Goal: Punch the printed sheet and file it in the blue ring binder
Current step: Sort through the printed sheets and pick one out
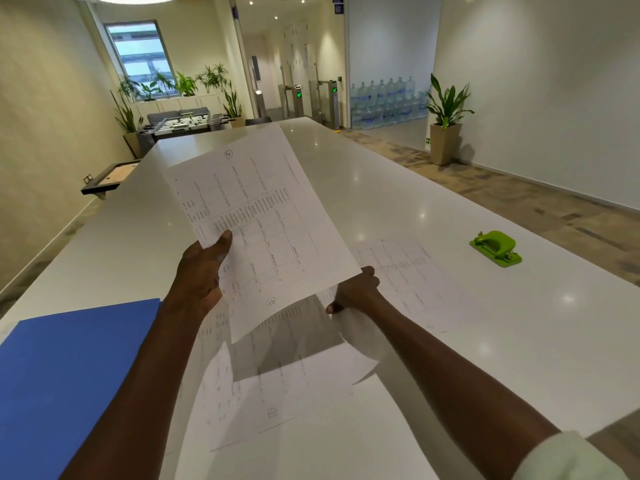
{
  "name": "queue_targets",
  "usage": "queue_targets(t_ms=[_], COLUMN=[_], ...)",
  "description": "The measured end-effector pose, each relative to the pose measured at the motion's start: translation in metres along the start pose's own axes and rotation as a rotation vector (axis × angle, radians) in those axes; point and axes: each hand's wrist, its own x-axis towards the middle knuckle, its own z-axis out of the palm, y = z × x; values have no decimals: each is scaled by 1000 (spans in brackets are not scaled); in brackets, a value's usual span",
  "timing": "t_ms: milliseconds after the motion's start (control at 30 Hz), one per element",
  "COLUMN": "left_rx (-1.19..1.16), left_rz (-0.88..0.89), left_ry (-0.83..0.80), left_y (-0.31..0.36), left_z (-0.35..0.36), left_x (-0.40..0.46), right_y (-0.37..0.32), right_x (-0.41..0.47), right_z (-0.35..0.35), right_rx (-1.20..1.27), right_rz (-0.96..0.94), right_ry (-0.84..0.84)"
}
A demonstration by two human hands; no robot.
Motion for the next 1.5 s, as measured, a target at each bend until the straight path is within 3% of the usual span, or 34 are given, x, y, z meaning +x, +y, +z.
queue_targets(t_ms=[300,600,833,1300,1500], left_rx=[34,-18,-83,-51,-76], left_rz=[18,5,-27,-36,-40], left_ry=[-39,-91,-63,-42,-19], left_y=[5,6,6,2,6], left_z=[-1,14,35,54,57], left_x=[4,6,-3,-5,3], right_y=[6,51,94,104,109], right_x=[-14,15,28,50,55], right_z=[-31,-97,-99,-106,-106], right_rx=[78,-106,-245,-169,-164], right_rz=[-131,18,187,143,41], right_ry=[104,255,136,73,89])
